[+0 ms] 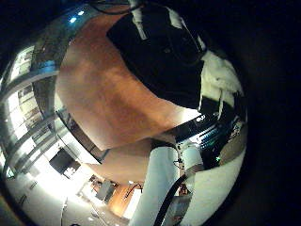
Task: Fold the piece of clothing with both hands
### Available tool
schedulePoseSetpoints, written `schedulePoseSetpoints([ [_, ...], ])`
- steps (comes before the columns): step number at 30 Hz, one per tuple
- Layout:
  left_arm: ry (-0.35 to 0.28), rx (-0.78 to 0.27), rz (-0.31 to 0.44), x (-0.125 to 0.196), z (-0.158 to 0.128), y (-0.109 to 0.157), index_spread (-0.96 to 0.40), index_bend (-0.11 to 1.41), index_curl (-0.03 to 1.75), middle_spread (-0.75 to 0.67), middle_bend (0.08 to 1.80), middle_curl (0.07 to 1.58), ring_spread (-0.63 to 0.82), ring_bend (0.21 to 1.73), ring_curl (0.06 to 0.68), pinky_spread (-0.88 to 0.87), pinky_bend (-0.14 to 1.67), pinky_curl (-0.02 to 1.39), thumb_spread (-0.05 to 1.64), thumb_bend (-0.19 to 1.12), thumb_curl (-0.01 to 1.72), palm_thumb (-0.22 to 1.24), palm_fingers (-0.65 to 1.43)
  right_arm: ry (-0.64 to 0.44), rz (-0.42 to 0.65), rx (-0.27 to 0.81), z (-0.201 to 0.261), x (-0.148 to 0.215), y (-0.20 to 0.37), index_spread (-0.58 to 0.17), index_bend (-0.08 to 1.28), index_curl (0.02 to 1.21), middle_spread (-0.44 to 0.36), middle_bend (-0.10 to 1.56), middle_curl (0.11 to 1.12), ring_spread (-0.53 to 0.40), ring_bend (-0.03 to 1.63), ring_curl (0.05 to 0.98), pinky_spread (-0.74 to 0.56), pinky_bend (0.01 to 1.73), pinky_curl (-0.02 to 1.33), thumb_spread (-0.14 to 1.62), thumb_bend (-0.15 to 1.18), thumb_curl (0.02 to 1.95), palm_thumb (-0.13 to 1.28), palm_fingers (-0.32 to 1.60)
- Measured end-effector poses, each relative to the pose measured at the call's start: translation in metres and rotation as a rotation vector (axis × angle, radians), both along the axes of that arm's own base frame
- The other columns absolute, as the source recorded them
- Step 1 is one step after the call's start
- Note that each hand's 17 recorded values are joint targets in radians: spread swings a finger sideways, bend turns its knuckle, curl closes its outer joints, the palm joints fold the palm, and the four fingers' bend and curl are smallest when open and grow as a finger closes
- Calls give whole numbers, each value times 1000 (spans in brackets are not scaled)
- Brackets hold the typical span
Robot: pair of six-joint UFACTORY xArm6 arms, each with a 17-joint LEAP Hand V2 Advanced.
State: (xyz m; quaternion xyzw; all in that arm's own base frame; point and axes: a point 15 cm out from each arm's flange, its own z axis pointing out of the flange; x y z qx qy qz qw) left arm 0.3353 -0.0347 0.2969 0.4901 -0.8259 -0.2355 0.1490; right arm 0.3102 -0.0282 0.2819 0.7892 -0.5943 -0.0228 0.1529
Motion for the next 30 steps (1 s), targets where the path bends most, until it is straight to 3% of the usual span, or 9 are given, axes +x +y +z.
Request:
schedulePoseSetpoints([
  [8,9,-12,-8,-9,11,0,-740,601,1209,-506,1086,930,-423,1381,509,-569,1177,639,1104,-18,521,625,1141,-26,-8,60,26,0,6,-433,812,984,-194,1160,915,-228,1358,716,-204,1366,708,1261,-15,528,949,1043],
  [10,7,-12,-8,-10,12,0,-740,598,1210,-506,1086,930,-423,1381,509,-569,1178,639,1106,-18,520,623,1139,-14,-4,61,21,-3,8,-433,738,969,-191,1112,878,-226,1323,689,-251,1305,684,1259,-49,495,831,1027],
  [14,-1,-15,-7,-7,13,-2,-741,593,1213,-506,1087,930,-423,1382,509,-569,1178,639,1108,-17,520,622,1139,19,2,60,6,-6,9,-442,367,880,-233,901,805,-278,1298,655,-411,1317,648,1224,-61,416,605,562],
  [17,-2,-19,-6,-5,14,-6,-742,592,1216,-505,1088,930,-423,1383,509,-572,1175,639,1109,-17,519,622,1138,70,10,90,-26,-15,21,-436,300,818,-238,822,769,-281,1208,617,-346,1149,606,1197,-52,382,509,246],
  [21,-8,-15,-11,-4,16,-8,-742,590,1218,-505,1088,930,-423,1382,510,-574,1173,638,1110,-17,519,622,1138,74,3,182,-63,-18,54,-400,248,743,-229,778,733,-279,1146,554,-265,1056,531,1143,-34,363,467,251],
  [30,-12,-9,-5,-4,18,-9,-743,579,1220,-505,1090,930,-423,1384,510,-579,1168,640,1110,-17,519,622,1135,100,-14,186,-113,-29,65,-305,208,684,-179,689,696,-268,1130,532,-177,952,460,1066,-25,348,463,231],
])
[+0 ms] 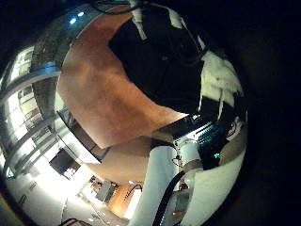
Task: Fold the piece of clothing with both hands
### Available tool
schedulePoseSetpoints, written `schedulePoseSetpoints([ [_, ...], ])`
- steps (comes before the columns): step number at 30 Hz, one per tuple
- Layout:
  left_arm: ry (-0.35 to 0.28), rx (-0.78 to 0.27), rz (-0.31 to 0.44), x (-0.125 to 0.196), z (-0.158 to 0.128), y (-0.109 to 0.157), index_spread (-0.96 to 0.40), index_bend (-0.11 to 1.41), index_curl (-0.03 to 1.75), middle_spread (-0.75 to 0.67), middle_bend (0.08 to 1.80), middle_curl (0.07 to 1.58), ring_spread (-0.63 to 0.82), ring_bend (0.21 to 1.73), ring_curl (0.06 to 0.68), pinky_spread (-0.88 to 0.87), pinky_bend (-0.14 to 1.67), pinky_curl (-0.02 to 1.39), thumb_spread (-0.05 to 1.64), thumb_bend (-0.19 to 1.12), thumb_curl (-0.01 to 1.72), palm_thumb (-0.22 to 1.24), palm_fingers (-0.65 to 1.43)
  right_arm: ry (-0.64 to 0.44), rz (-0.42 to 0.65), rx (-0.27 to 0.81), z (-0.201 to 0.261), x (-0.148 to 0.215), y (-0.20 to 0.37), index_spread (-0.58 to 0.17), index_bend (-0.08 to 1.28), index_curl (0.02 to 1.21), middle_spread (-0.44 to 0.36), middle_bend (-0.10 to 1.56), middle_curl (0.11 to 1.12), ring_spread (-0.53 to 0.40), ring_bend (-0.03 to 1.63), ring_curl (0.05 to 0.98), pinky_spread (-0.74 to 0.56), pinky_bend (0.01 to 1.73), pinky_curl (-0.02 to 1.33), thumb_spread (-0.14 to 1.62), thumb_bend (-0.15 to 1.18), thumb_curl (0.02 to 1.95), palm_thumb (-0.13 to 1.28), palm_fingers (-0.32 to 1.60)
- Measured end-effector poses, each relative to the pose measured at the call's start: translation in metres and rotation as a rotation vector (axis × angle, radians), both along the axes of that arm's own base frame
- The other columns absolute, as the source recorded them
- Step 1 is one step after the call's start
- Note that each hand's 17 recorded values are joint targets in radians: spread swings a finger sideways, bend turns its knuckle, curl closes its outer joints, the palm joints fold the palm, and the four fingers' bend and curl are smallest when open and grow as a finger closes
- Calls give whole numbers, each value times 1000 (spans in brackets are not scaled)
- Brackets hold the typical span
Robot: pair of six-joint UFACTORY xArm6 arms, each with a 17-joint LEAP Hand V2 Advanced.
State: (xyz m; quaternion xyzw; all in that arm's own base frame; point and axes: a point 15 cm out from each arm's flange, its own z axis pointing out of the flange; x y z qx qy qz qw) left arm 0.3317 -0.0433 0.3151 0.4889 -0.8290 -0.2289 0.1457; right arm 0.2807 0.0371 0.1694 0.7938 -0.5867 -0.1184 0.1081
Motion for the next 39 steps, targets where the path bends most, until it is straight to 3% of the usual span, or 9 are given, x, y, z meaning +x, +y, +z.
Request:
schedulePoseSetpoints([
  [11,-5,2,2,4,4,-1,-746,572,1221,-504,1090,929,-423,1384,510,-584,1162,644,1109,-18,516,618,1137,27,11,-40,-38,-9,16,-289,184,654,-203,681,719,-287,1137,534,-246,950,410,1021,-15,367,569,330],
  [18,-4,4,0,5,7,-3,-748,570,1222,-504,1090,928,-423,1383,510,-586,1159,647,1109,-16,516,621,1137,16,22,-70,-52,2,23,-396,233,718,-282,771,819,-319,1262,582,-459,1189,460,997,1,416,737,714],
  [21,0,5,1,4,7,-3,-749,570,1223,-504,1090,928,-423,1383,509,-586,1158,648,1110,-17,517,622,1137,-14,21,-94,-52,10,19,-463,362,807,-309,833,876,-309,1268,598,-428,1283,506,978,9,443,829,960],
  [25,6,5,5,4,6,-1,-750,569,1223,-504,1090,928,-423,1383,509,-587,1157,650,1112,-17,517,624,1138,-74,17,-88,-47,24,22,-500,554,941,-314,911,937,-278,1270,632,-346,1327,558,964,23,487,938,1119],
  [30,7,10,8,5,6,3,-750,568,1223,-504,1089,928,-423,1383,509,-587,1156,651,1113,-17,517,625,1138,-88,10,-84,-33,28,16,-501,709,1040,-297,1013,987,-257,1295,669,-274,1361,609,957,40,550,1039,1117],
  [39,36,17,13,-6,6,19,-752,568,1224,-504,1089,928,-423,1382,509,-588,1154,654,1113,-17,517,625,1138,-26,-30,-81,42,22,-5,-477,802,1111,-264,1102,1029,-249,1340,729,-209,1395,691,1041,-5,600,1040,1048],
])
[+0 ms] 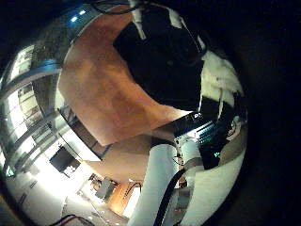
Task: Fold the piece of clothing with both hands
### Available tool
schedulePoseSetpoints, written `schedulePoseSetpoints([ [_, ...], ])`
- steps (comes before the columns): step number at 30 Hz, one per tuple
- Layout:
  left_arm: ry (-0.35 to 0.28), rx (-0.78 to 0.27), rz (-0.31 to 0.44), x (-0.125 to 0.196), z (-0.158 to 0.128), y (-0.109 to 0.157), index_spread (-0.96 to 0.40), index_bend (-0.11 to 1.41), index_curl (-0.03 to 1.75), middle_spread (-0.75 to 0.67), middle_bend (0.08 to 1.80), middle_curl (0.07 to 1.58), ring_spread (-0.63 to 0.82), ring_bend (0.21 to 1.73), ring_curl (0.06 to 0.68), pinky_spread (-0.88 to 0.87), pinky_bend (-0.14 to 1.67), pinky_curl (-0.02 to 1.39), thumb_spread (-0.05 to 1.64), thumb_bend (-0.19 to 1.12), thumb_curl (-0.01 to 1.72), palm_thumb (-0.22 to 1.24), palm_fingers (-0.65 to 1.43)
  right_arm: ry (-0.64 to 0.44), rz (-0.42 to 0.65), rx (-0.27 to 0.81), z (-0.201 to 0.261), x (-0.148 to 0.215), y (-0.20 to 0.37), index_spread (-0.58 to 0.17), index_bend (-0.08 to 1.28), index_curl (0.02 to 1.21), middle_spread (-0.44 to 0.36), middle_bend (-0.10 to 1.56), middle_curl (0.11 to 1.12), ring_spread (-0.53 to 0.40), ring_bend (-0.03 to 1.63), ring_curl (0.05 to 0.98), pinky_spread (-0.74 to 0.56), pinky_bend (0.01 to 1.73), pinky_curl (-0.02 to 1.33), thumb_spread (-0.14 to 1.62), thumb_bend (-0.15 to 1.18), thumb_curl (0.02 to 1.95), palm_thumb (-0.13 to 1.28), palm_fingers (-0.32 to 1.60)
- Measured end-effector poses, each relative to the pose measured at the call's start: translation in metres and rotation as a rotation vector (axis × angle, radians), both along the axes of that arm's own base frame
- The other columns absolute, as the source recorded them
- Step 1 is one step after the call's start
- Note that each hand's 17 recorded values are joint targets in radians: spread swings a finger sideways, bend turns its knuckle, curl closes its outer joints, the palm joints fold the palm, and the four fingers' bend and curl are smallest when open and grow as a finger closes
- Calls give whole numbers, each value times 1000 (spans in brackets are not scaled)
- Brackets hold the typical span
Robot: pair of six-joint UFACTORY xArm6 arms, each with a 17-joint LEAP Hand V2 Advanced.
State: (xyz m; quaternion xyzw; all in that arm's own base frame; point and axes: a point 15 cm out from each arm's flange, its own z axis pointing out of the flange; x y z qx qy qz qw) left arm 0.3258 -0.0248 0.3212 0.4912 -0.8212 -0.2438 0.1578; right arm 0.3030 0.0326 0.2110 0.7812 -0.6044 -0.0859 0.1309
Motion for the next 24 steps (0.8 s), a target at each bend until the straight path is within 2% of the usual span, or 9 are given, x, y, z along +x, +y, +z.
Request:
schedulePoseSetpoints([
  [6,5,-9,4,-6,2,10,-753,566,1224,-504,1088,928,-423,1381,509,-585,1158,654,1113,-17,517,625,1140,-68,-14,15,64,13,-1,-461,829,1129,-248,1127,1034,-247,1342,753,-182,1384,736,1081,-10,609,1037,1037],
  [10,-1,-9,17,-3,4,17,-753,565,1225,-504,1088,928,-423,1381,509,-584,1159,654,1113,-17,517,625,1140,-136,-26,47,106,37,7,-448,845,1137,-237,1139,1032,-247,1340,768,-172,1372,768,1088,-13,612,1034,1030],
  [14,-25,-6,43,13,0,27,-754,566,1225,-504,1088,928,-423,1382,509,-584,1157,653,1113,-17,517,625,1138,-145,-34,56,127,69,14,-437,854,1139,-230,1141,1029,-245,1341,777,-166,1356,794,1083,-13,616,1037,1033],
  [18,-31,-11,76,35,-18,35,-754,568,1225,-504,1091,928,-427,1378,509,-583,1157,654,1113,-17,517,625,1135,-111,-26,51,128,112,25,-429,852,1142,-223,1147,1025,-243,1344,785,-168,1341,818,1081,-13,618,1037,1023],
  [24,-32,-25,141,67,-52,39,-755,574,1226,-508,1088,931,-428,1379,509,-584,1149,654,1115,-17,514,623,1126,-4,-9,18,84,169,43,-422,849,1147,-219,1146,1023,-244,1338,797,-179,1325,850,1091,-16,612,1024,975],
])
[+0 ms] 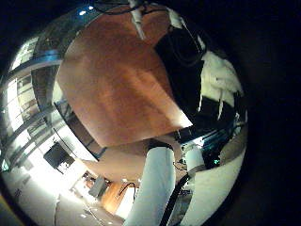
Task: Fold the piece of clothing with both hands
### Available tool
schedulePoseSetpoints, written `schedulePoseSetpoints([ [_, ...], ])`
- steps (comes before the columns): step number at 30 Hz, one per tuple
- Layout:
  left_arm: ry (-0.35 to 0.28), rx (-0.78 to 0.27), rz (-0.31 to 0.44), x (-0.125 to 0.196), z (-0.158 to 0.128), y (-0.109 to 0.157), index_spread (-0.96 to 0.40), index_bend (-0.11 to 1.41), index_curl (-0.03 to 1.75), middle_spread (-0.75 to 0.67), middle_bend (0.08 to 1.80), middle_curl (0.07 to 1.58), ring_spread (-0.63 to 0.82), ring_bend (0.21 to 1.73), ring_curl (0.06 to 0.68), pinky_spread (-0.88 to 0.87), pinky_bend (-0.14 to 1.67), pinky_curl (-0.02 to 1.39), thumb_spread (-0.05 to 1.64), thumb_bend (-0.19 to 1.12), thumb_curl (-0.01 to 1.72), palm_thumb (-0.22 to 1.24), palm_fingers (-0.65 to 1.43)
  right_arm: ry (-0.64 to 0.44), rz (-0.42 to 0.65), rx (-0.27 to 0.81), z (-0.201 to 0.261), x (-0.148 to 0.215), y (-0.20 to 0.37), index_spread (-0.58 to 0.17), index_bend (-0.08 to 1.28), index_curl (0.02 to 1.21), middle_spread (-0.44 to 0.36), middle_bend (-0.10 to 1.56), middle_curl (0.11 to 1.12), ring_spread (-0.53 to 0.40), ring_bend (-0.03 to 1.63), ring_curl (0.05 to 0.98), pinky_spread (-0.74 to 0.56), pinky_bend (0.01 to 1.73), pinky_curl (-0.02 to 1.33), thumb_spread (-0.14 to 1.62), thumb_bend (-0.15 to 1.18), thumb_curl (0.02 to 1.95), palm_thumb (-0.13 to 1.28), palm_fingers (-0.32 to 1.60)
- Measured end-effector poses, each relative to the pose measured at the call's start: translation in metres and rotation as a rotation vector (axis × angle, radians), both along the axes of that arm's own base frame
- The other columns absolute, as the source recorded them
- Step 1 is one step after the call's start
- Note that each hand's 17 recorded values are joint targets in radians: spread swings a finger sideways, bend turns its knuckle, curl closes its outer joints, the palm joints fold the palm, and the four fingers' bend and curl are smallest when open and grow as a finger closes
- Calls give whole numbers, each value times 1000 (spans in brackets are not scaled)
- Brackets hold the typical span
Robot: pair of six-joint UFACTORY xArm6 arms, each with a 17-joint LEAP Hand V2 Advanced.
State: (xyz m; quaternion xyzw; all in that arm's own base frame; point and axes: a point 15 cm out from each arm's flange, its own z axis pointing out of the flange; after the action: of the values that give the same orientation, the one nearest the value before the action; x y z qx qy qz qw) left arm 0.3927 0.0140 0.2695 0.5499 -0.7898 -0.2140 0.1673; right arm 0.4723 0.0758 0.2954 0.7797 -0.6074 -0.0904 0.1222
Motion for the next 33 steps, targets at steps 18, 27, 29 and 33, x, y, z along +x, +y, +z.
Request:
schedulePoseSetpoints([
  [18,-58,19,158,72,-90,38,-748,515,1209,-509,1040,930,-443,1311,497,-612,1026,646,1115,-20,464,565,1003,-186,-52,-67,-97,96,2,-439,414,992,-220,912,874,-260,1289,717,-408,1108,757,1231,-16,494,882,610],
  [27,-105,11,212,92,-93,57,-632,328,1110,-399,663,835,-401,1151,474,-569,919,678,1127,-33,434,512,209,-251,-83,-57,-67,106,-20,-462,158,657,-114,473,625,-122,970,537,11,933,645,1278,-36,404,665,-32],
  [29,-116,7,217,93,-88,59,-575,296,1082,-312,521,795,-351,1150,470,-532,936,694,1128,-35,427,489,122,-275,-99,-55,-51,107,-29,-456,160,621,-98,455,599,-96,938,513,85,908,625,1276,-34,393,634,-19],
  [33,-157,-13,236,96,-70,62,-358,176,956,-4,242,607,-144,1052,413,-328,842,670,1132,-43,389,378,-60,-295,-152,-60,-27,104,-62,-434,174,538,-75,441,548,-60,888,467,233,835,564,1284,-25,367,572,43],
])
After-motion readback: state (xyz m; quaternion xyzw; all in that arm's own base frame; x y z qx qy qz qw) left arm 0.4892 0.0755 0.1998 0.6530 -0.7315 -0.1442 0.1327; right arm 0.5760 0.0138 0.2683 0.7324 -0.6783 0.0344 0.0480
